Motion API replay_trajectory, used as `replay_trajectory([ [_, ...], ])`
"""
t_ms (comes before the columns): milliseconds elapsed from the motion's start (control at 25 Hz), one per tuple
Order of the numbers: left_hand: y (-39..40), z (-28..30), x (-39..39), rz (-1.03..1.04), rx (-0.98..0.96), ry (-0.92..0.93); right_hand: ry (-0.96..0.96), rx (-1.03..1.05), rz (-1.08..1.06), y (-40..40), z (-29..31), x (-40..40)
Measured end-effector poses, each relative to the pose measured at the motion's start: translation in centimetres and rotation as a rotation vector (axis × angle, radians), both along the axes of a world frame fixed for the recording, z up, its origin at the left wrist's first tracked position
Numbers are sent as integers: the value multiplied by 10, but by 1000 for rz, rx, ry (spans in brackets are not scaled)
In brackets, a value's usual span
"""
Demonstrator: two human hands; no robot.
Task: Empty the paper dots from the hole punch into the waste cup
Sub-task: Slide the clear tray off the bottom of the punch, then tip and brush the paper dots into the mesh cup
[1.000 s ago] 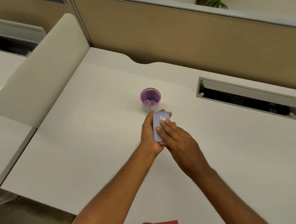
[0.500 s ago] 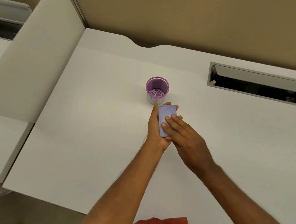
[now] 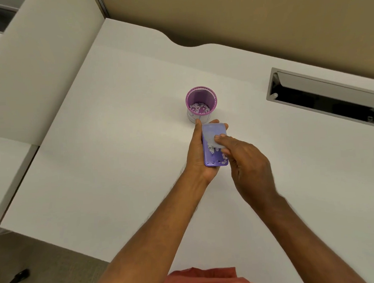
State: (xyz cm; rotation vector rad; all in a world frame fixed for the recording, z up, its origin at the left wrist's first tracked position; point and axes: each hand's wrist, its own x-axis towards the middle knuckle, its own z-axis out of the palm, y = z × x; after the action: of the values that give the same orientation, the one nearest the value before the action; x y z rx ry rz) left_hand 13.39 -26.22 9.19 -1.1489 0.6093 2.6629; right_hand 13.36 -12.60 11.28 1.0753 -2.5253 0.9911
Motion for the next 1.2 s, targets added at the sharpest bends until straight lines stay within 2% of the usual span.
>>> replay_trajectory([
  [80, 2, -10, 1, 65, -3, -4, -60, -45, -29, -1, 6, -4],
  [200, 2, -23, 5, 41, -104, 4, -175, -170, -120, -2, 14, -10],
  [320, -4, -30, 9, 38, -95, 18, -308, -327, -264, 0, 15, -18],
  [400, -8, -36, 8, 26, -115, 29, -509, -463, -353, 3, 8, -23],
  [560, -11, -43, 9, 57, -122, 34, -1055, -776, -583, 9, -19, -24],
  [680, -13, -48, 10, 82, -92, 28, -1280, -873, -685, 11, -38, -23],
  [880, -16, -51, 14, 96, -108, 7, -1412, -778, -731, 9, -65, -19],
  [1000, -19, -53, 14, 87, -121, -8, -1398, -697, -743, 13, -73, -15],
  [1200, -23, -56, 16, 67, -139, -10, -1334, -443, -770, 20, -72, -9],
])
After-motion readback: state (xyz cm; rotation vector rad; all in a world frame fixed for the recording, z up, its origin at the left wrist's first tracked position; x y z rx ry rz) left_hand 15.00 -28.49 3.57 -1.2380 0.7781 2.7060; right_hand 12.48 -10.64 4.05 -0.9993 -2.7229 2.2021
